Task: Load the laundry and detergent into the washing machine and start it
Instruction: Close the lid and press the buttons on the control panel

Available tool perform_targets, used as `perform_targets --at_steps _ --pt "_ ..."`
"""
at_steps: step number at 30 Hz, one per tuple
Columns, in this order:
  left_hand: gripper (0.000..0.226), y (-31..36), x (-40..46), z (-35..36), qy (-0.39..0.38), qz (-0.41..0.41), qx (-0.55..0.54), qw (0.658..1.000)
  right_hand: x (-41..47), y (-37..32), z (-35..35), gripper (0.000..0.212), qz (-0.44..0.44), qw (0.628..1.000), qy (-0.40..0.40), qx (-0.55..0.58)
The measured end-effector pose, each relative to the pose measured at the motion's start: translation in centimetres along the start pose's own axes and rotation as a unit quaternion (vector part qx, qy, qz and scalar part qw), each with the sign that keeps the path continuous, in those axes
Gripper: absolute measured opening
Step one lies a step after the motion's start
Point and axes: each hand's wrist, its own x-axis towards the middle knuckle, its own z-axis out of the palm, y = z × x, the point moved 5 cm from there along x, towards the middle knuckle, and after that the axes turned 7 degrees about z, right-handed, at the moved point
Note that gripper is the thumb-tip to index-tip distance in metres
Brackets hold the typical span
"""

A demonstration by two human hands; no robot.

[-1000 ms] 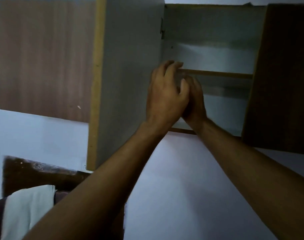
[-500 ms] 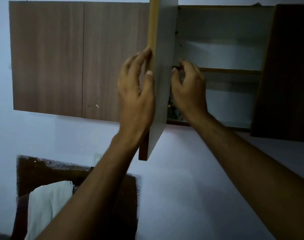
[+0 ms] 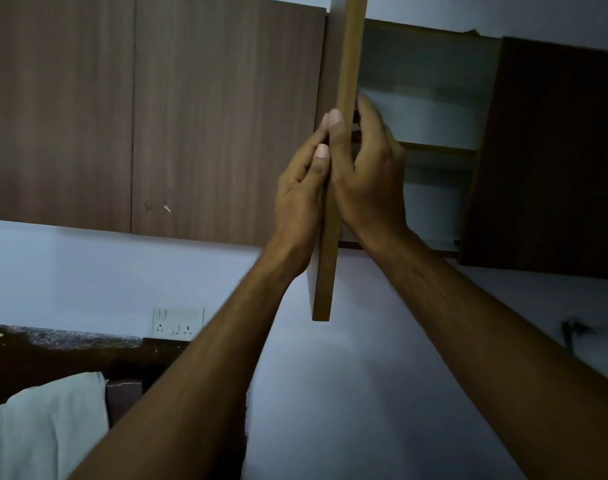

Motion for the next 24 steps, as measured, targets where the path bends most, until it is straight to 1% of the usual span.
perform_targets --at_steps 2,4,8,10,14,17,19,22,24 --pt "0.042 -0.6 -0.3 0.8 -0.017 -0.02 -0.028 0.999 -0.2 0.3 -0.8 0.047 -0.009 1.0 0.012 -0.027" --pt "0.044 -1.2 -0.5 2.2 -0.046 -0.021 -0.033 0.998 -0.3 1.2 -2.1 0.051 -0.004 0.998 0.029 -0.048" --pt "0.043 -2.4 -0.1 5.6 -0.112 0.011 0.013 0.994 0.1 3.9 -5.7 0.052 0.026 0.992 0.06 -0.109" --pt "0.043 -3.2 0.2 7.2 -0.143 0.036 0.06 0.987 0.3 5.5 -7.6 0.053 0.036 0.986 0.069 -0.15" --pt "0.046 -5.8 0.4 10.3 -0.172 0.073 0.151 0.971 0.9 9.3 -10.6 0.053 0.054 0.969 0.081 -0.229" --pt "0.055 -9.2 0.1 12.3 -0.214 0.096 0.253 0.939 1.5 12.6 -11.8 0.051 0.082 0.956 0.101 -0.263" --pt "0.059 -11.8 0.1 13.2 -0.217 0.094 0.282 0.93 1.8 15.0 -12.5 0.05 0.088 0.948 0.115 -0.283" --pt "0.061 -14.9 0.1 14.5 -0.204 0.093 0.298 0.928 1.9 19.0 -13.2 0.05 0.08 0.936 0.137 -0.315" --pt "0.061 -16.9 0.5 15.6 -0.204 0.108 0.328 0.916 2.1 21.9 -13.7 0.053 0.082 0.931 0.137 -0.328"
